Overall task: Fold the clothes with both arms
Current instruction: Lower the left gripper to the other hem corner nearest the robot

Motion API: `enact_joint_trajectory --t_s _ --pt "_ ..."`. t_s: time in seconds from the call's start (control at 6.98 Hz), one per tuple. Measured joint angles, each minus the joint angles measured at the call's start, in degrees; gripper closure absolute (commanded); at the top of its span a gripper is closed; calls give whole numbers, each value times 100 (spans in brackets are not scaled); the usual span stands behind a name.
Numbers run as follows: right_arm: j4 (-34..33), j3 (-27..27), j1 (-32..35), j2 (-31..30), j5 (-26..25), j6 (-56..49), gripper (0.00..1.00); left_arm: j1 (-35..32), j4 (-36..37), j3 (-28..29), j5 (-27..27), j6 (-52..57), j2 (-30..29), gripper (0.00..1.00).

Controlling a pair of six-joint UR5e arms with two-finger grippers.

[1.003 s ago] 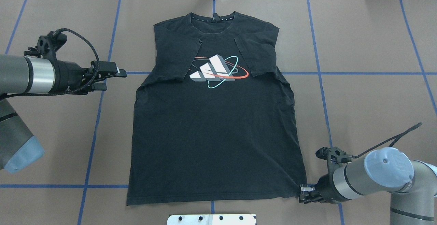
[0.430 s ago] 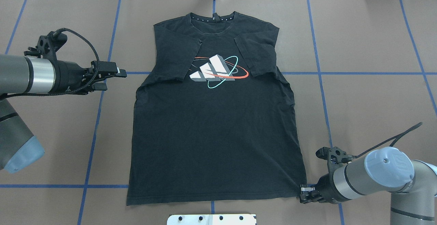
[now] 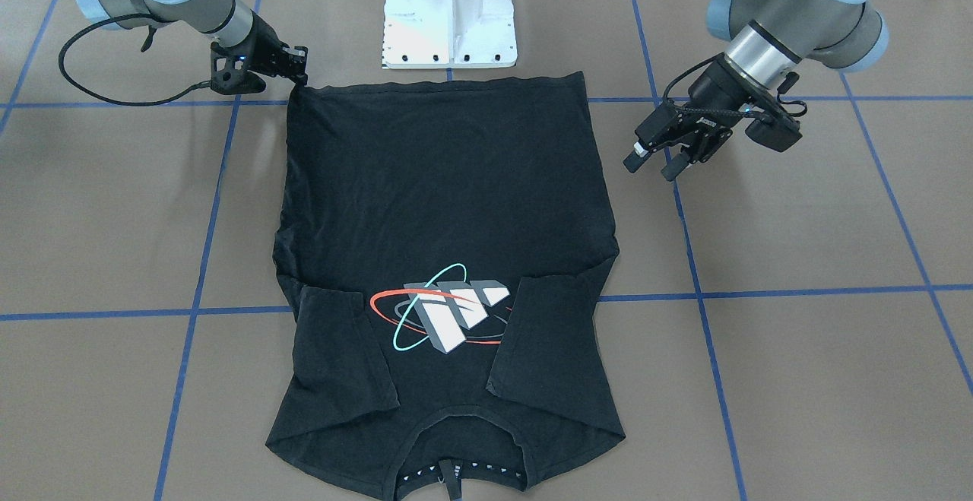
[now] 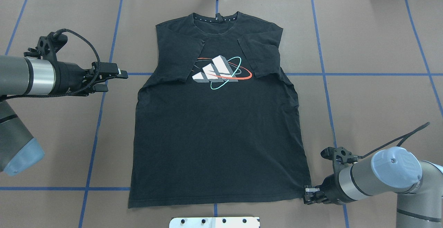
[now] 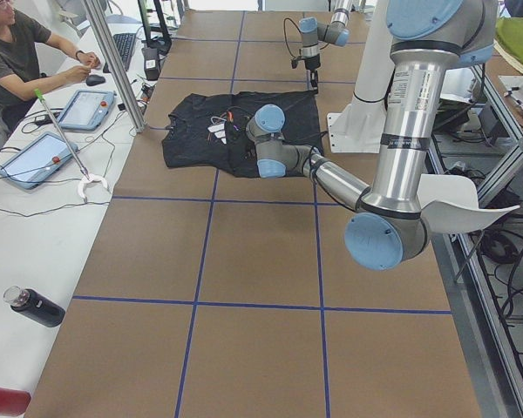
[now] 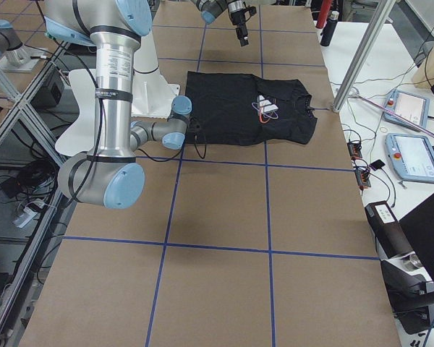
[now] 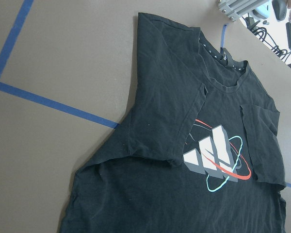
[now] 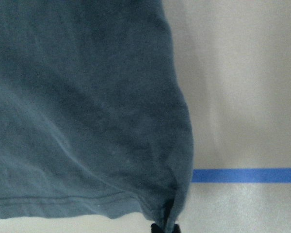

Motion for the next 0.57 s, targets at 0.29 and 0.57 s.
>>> enact_joint_trajectory --t_s 0.29,0.57 --pt "28 6 27 8 -19 3 100 91 -46 -115 0 -16 190 0" --pt "49 10 81 74 -31 4 100 464 -225 -320 2 -136 639 0"
